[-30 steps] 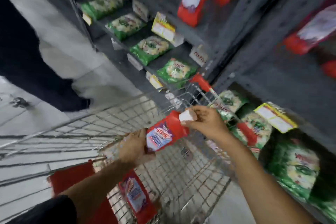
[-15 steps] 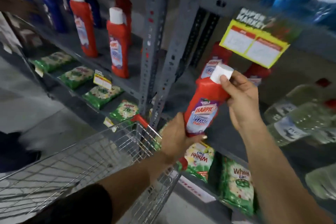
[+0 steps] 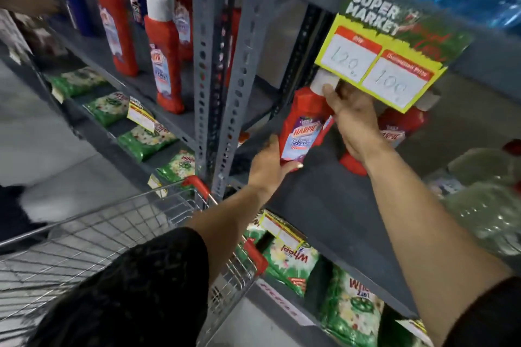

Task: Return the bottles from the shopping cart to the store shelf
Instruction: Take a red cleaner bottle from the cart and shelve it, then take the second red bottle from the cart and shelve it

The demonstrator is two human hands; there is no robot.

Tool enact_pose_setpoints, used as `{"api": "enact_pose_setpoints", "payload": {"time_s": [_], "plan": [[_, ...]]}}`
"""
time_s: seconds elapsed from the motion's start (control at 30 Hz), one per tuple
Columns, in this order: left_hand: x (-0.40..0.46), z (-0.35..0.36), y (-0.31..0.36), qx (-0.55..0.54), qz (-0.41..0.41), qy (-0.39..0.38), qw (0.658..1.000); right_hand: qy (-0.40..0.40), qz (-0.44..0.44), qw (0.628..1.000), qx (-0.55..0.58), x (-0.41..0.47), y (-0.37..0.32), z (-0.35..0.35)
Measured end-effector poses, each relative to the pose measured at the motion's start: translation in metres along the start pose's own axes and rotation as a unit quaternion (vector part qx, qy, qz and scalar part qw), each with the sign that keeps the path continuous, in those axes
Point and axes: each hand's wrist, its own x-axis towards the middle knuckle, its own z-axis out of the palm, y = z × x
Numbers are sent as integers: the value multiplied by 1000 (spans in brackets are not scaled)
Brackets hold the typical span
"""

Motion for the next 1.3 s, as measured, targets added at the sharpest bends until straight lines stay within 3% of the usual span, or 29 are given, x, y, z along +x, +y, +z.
{"api": "enact_pose_setpoints", "payload": {"time_s": [0.2,0.3,0.43,0.5,0.57,0.63,0.73,0.77,0.83,0.9,0.93,1.0,1.1,1.17,1.3], "plan": [[-9,-7,-5,-23,-30,-46,998,63,-47,997,-7,-19,5,7],[-49,-31,-22,-12,5,-71,997,171,-86,981,34,-46,11,15],[-135,-89,-84,-3,95,-90,991,293,-128,947,5,-99,44,49],[-181,-118,-128,47,48,-88,994,292,-147,945,-19,-129,65,84],[-228,-150,-178,115,-1,-89,989,228,-158,959,-56,-154,93,126],[-269,-181,-231,172,-64,-117,976,116,-112,983,-89,-173,122,175],[-315,-225,-304,214,-191,-182,940,-136,63,978,-149,-194,171,250],[-327,-240,-322,226,-249,-203,919,-220,162,950,-153,-203,188,272],[-350,-265,-349,266,-317,-212,885,-383,317,845,-200,-226,234,310],[-365,-275,-362,273,-330,-229,874,-532,315,712,-333,-253,274,333],[-370,-274,-368,273,-321,-253,871,-559,313,658,-396,-271,291,342],[-376,-263,-378,288,-276,-291,870,-589,351,597,-417,-311,310,354],[-383,-244,-409,303,-255,-295,870,-615,394,561,-388,-373,334,376],[-383,-234,-416,325,-283,-288,855,-593,432,579,-356,-406,343,386],[-365,-224,-427,421,-289,-360,781,-516,423,655,-355,-444,357,397]]}}
